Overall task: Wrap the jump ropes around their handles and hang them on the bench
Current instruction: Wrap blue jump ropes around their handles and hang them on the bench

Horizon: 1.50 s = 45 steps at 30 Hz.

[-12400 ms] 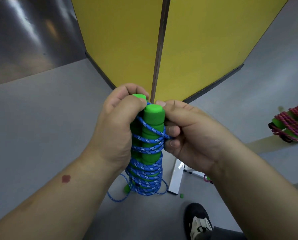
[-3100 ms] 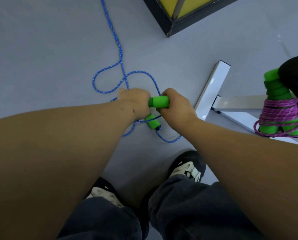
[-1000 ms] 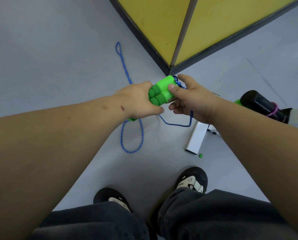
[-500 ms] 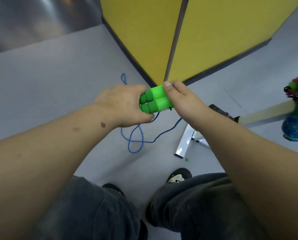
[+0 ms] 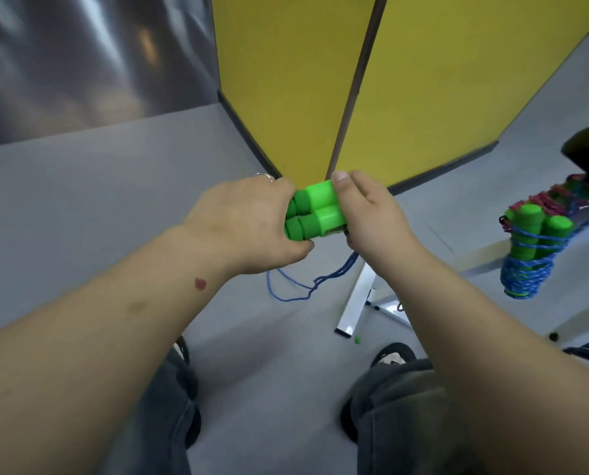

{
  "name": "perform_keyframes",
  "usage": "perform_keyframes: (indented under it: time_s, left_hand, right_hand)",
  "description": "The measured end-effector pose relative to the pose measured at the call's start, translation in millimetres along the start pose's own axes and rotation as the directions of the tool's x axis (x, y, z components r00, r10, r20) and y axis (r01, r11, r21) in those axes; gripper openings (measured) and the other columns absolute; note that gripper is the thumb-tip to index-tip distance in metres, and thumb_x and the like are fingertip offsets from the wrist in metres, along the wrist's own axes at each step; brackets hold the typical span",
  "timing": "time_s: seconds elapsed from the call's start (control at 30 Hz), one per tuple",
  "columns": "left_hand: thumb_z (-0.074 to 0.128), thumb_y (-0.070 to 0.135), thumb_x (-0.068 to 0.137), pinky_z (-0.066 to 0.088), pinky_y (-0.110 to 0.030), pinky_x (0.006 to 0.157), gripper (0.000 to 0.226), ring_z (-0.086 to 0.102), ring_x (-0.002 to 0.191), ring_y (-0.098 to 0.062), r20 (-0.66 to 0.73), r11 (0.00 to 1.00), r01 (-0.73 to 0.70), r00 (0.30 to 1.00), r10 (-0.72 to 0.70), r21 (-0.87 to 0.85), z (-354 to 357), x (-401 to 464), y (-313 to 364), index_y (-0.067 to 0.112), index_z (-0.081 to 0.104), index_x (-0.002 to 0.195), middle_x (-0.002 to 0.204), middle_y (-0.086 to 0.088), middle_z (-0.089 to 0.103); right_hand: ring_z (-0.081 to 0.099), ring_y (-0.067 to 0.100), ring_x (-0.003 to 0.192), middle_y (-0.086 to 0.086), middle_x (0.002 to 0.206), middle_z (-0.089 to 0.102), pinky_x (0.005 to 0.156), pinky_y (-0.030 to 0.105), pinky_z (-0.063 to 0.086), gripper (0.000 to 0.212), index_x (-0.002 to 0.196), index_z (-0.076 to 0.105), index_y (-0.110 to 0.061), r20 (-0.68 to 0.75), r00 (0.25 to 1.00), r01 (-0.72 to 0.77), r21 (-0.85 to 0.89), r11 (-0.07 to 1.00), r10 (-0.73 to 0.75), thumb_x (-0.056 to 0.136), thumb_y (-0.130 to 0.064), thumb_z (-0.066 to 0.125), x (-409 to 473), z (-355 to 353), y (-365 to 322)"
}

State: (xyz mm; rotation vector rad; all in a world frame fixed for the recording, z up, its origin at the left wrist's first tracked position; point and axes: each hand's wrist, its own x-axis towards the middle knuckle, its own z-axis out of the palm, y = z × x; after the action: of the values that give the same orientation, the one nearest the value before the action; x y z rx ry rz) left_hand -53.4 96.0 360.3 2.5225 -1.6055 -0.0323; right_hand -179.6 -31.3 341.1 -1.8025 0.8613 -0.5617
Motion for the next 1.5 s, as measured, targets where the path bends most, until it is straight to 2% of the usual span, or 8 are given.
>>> perform_keyframes:
  time_s: [0.2,0.7,0.83,0.93,1.17,1.27,1.4,1.5]
  left_hand:
    - [0.056,0.084,0.076,0.032,-0.035,0.056,0.057,0.051,0.076,-0.022,0.023,0.994,0.004,1.000,-0.001,-0.111,48.8,25.3,-2.0,0.036,0.034,0.098,0.080,0.012,0.041]
    - [0.047,0.088,0.067,0.048,-0.036,0.063,0.064,0.055,0.073,-0.011,0.184,0.956,0.049,0.983,0.005,-0.289,89.8,54.7,-9.2,0.035,0.042,0.103,0.084,0.010,0.054]
    - [0.054,0.091,0.062,0.042,-0.032,0.057,0.059,0.057,0.064,-0.005,0.324,0.844,0.147,0.946,0.033,-0.516,80.5,55.8,-17.5,0.040,0.049,0.091,0.074,0.009,0.061]
    - [0.054,0.098,0.060,0.047,-0.030,0.059,0.059,0.060,0.062,-0.002,0.391,0.750,0.192,0.915,0.095,-0.632,72.5,56.9,-27.6,0.050,0.058,0.094,0.074,0.014,0.065]
    - [0.052,0.098,0.054,0.048,-0.035,0.062,0.074,0.061,0.062,-0.011,0.487,0.837,0.240,0.873,0.036,-0.491,72.2,53.4,-40.7,0.035,0.059,0.091,0.071,0.005,0.063]
    - [0.059,0.089,0.068,0.043,-0.032,0.059,0.060,0.062,0.066,-0.014,0.488,0.861,0.265,0.873,-0.023,-0.435,72.2,54.5,-42.5,0.033,0.058,0.091,0.073,0.004,0.063]
    - [0.057,0.087,0.071,0.041,-0.032,0.060,0.058,0.062,0.069,-0.016,0.407,0.843,0.333,0.901,-0.151,-0.423,70.2,56.7,-44.8,0.032,0.056,0.088,0.075,0.002,0.063]
    - [0.060,0.091,0.064,0.050,-0.035,0.061,0.061,0.065,0.061,-0.016,0.462,0.710,0.413,0.876,-0.138,-0.571,64.9,56.8,-45.9,0.034,0.060,0.086,0.066,0.004,0.065]
  right_hand:
    - [0.044,0.000,0.057,-0.010,0.069,0.051,0.049,0.013,0.035,0.034,0.087,0.059,-0.020,-0.021,0.999,0.033,-0.157,0.987,-0.037,0.104,-0.045,0.043,23.6,3.2,28.0]
    - [0.047,0.000,0.057,-0.011,0.067,0.050,0.050,0.013,0.035,0.034,0.088,0.055,-0.025,0.047,0.997,-0.052,-0.234,0.971,0.065,0.103,-0.051,0.040,46.9,3.9,57.0]
    - [0.043,0.013,0.054,-0.002,0.067,0.048,0.053,0.030,0.036,0.049,0.092,0.060,-0.019,0.195,0.960,-0.197,-0.026,0.980,0.199,0.098,-0.063,0.040,49.3,-7.1,52.6]
    - [0.034,0.014,0.045,0.003,0.056,0.043,0.047,0.026,0.029,0.056,0.102,0.070,-0.018,0.237,0.937,-0.295,0.141,0.945,0.257,0.096,-0.066,0.042,55.5,-17.7,47.4]
    - [0.021,0.017,0.049,-0.005,0.054,0.034,0.049,0.028,0.018,0.021,0.101,0.071,-0.011,0.310,0.949,-0.112,0.147,0.983,0.061,0.093,-0.029,0.065,56.9,-26.5,47.0]
    - [0.031,0.013,0.049,0.000,0.059,0.046,0.046,0.026,0.027,0.011,0.101,0.072,-0.016,0.407,0.913,-0.042,0.040,0.998,0.023,0.093,-0.020,0.066,56.2,-25.7,42.4]
    - [0.048,0.004,0.056,-0.004,0.078,0.067,0.053,0.019,0.040,0.017,0.113,0.062,-0.033,0.332,0.943,0.137,-0.322,0.937,-0.023,0.102,-0.023,0.054,56.2,-20.6,44.0]
    - [0.048,0.017,0.061,0.001,0.069,0.056,0.057,0.036,0.040,0.019,0.088,0.055,-0.028,0.236,0.970,0.184,-0.556,0.811,-0.058,0.104,-0.027,0.044,60.1,-13.9,56.0]
